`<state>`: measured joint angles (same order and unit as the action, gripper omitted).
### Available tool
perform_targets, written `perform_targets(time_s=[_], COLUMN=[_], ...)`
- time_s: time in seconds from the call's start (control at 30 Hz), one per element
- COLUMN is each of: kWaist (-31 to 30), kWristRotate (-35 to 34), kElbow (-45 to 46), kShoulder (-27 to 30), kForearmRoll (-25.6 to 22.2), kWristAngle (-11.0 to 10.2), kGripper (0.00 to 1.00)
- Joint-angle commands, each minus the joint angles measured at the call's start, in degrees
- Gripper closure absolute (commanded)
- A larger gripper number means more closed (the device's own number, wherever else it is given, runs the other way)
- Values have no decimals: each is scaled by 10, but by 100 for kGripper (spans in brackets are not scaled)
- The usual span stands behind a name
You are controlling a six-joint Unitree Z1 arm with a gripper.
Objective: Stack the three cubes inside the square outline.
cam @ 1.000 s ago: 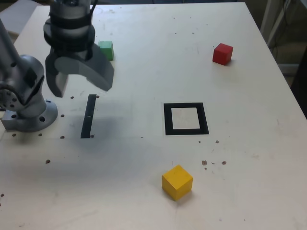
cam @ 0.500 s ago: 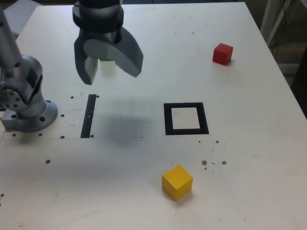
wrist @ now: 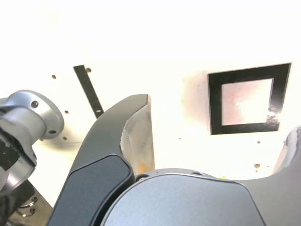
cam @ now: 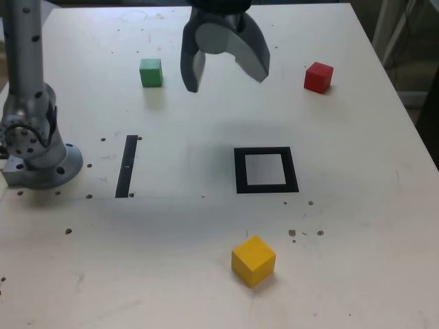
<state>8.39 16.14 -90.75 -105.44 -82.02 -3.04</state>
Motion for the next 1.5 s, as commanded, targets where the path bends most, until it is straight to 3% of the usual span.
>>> perform_targets(time_s=[0.0, 0.33, 0.7, 0.93, 1.23, 1.47], kWaist=[10, 63, 96, 138, 133, 118], kWristRotate=[10, 73, 189, 284, 348, 366], kElbow=[-19, -121, -327, -375, -445, -501], kShoulder=[-17, -101, -233, -279, -346, -373], kForearmRoll=[-2, -11, -85, -86, -82, -83], kWristAngle=[-1, -17, -34, -65, -82, -81], kGripper=[1, 2, 3, 3, 5, 6])
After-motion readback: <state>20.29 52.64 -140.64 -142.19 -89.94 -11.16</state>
